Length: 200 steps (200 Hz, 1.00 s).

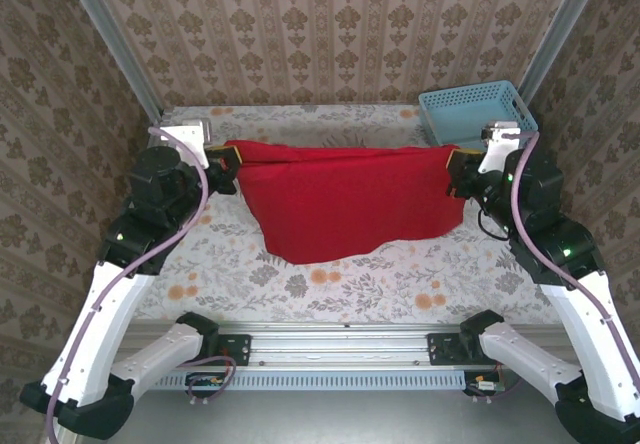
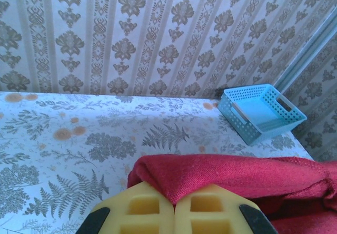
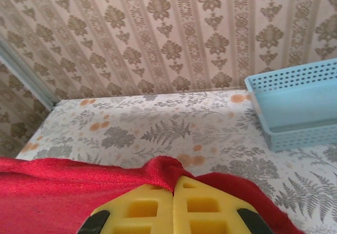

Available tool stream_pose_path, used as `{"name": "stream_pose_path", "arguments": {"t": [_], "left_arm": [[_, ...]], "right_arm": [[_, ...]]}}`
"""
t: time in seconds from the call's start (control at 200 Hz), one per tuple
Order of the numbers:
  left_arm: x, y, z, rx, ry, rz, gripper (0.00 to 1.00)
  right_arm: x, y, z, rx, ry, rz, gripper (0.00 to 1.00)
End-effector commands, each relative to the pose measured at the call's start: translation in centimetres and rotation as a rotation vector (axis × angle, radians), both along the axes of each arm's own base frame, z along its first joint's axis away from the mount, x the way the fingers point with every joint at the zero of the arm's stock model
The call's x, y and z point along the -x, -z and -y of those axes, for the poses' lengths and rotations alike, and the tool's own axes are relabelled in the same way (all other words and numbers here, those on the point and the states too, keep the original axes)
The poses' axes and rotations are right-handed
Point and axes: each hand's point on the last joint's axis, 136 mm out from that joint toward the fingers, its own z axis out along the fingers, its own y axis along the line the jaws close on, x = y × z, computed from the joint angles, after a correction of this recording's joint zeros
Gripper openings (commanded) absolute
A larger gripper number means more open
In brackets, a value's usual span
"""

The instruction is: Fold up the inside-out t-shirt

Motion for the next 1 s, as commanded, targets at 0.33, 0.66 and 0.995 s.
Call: {"name": "stream_pose_path", "arguments": {"t": [0.33, 0.66, 0.995], "left_arm": [[-0.3, -6.9, -4.1, -0.029, -0.172, 0.121, 0.0], [-4.0, -14.5, -9.7, -0.128, -0.414, 0.189, 0.0], [-12.5, -10.4, 2.6, -0.127, -0.048, 0.057, 0.0]], "right_arm": [[-2.3, -2.6, -2.5, 0.006, -0.056, -0.023, 0.0], [-2.4, -2.2, -13.5, 0.026, -0.234, -0.003, 0.0], [-1.3, 11.5, -6.7, -0.093, 0.12, -0.329, 0.0]]}}
